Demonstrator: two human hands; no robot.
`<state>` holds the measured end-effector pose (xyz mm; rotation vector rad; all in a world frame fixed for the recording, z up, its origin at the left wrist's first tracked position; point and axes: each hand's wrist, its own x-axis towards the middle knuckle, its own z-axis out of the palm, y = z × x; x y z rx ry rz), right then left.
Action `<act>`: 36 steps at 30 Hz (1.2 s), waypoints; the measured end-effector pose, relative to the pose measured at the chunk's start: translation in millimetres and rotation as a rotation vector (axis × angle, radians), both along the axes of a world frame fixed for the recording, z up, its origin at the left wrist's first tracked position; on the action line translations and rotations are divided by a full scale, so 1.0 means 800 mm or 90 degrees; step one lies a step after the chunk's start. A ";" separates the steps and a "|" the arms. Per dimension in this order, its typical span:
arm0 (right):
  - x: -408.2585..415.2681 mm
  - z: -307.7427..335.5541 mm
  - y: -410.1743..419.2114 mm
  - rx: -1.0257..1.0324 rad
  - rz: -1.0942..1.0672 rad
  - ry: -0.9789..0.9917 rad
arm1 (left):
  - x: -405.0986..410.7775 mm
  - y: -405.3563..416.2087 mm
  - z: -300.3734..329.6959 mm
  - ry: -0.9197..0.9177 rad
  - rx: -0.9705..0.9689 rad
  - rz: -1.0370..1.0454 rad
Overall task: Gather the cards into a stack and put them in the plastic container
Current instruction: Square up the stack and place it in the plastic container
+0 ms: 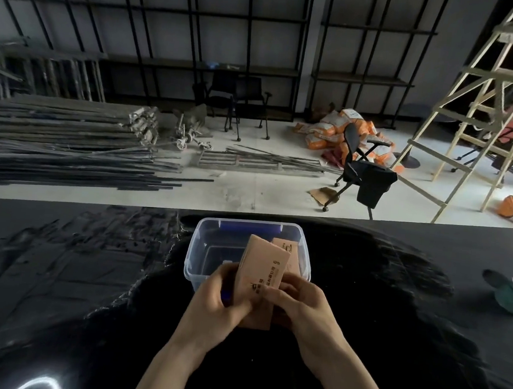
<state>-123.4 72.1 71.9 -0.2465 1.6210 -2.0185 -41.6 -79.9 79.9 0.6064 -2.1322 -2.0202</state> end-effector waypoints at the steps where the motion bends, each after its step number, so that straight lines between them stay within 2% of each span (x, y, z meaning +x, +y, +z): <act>1: -0.002 -0.004 -0.002 0.016 -0.005 0.009 | -0.001 -0.006 0.002 -0.005 0.041 -0.008; 4: -0.005 -0.007 -0.008 0.062 -0.016 0.028 | -0.006 -0.019 0.004 -0.030 0.159 -0.006; 7: -0.004 -0.008 -0.014 0.080 -0.011 0.026 | -0.016 -0.021 0.001 -0.046 0.139 0.054; 9: -0.004 -0.007 -0.018 0.101 -0.038 0.094 | -0.021 -0.024 0.002 -0.053 0.134 0.106; 10: -0.005 -0.008 -0.018 0.144 -0.070 0.165 | -0.023 -0.028 0.005 -0.054 0.133 0.132; 12: -0.009 -0.013 -0.016 0.330 -0.108 0.404 | -0.027 -0.037 0.011 -0.057 0.143 0.187; 14: -0.011 -0.029 -0.017 0.535 0.005 0.640 | -0.032 -0.045 0.015 -0.061 0.142 0.227; 16: -0.008 -0.052 -0.020 0.632 0.114 0.738 | -0.039 -0.048 0.015 -0.067 0.128 0.238; 18: -0.003 -0.064 -0.023 0.680 0.148 0.754 | -0.047 -0.051 0.012 -0.081 0.113 0.236; 27: 0.018 -0.087 -0.013 0.751 0.134 0.806 | -0.069 -0.056 -0.002 -0.140 0.033 0.226; 36: 0.023 -0.084 0.000 0.705 0.164 0.811 | -0.094 -0.045 -0.004 -0.157 0.015 0.218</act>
